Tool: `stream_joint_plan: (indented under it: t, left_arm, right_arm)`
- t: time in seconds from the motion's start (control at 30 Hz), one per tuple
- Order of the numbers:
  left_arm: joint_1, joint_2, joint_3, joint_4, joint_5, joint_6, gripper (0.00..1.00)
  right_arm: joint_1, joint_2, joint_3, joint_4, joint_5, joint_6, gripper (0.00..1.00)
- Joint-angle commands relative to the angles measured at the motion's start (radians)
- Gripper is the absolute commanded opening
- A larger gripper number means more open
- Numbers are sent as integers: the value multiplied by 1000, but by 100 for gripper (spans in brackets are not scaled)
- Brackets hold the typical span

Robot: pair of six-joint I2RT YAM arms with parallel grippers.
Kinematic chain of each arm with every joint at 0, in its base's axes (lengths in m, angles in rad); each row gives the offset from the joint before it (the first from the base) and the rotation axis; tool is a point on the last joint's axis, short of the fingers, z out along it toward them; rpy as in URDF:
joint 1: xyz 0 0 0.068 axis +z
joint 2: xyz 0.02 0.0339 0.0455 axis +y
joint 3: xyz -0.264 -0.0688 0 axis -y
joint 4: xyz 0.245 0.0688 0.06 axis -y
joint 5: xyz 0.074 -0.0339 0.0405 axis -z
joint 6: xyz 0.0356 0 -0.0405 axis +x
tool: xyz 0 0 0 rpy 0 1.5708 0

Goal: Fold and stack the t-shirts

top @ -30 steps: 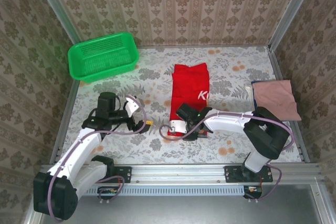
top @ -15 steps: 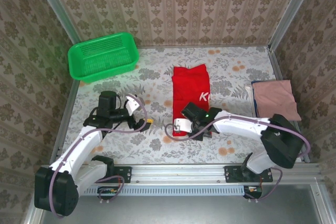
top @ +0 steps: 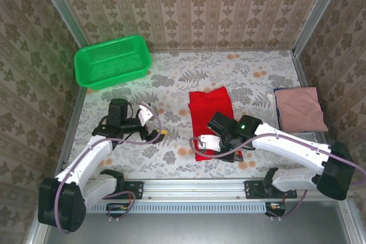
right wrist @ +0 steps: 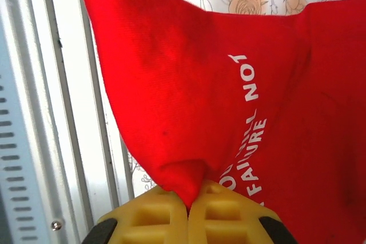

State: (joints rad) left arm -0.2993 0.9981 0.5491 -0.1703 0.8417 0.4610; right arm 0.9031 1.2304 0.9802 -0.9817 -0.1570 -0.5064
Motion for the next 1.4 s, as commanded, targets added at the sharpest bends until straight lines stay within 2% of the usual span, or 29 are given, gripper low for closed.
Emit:
stream_joint_plan:
  t: [0.0, 0.27, 0.37, 0.5, 0.63, 0.73, 0.83, 0.97, 1.1, 1.2, 1.37]
  left_arm:
    - [0, 26, 15, 49, 54, 22, 100]
    - [-9, 107, 51, 121, 71, 0, 100]
    - [-17, 136, 55, 172, 36, -37, 100]
    - [-51, 190, 55, 321, -83, -174, 100]
    - [-108, 267, 91, 402, -192, -283, 100]
    - [-148, 335, 167, 380, -373, -446, 100]
    - [-192, 397, 243, 353, -458, -600, 100]
    - [-202, 497, 382, 256, -501, -823, 100]
    - [-207, 612, 485, 202, -491, -909, 100]
    - [-211, 720, 584, 162, -450, -925, 90]
    - [-246, 906, 784, 49, -386, -926, 68]
  right_arm:
    - [-42, 29, 106, -108, -29, -59, 0]
    - [-205, 221, 314, -85, -24, -239, 0]
    - [-263, 289, 393, -78, -31, -290, 0]
    - [-320, 376, 471, -56, -29, -347, 0]
    - [-362, 461, 556, -27, -27, -367, 0]
    - [-383, 512, 613, -17, -34, -371, 0]
    - [-390, 535, 631, -18, -41, -383, 0]
    - [-391, 518, 597, -14, -57, -381, 0]
    - [-390, 467, 527, 11, -76, -359, 0]
    - [-391, 429, 482, 10, -81, -346, 0]
    - [-392, 353, 392, 16, -76, -318, 0]
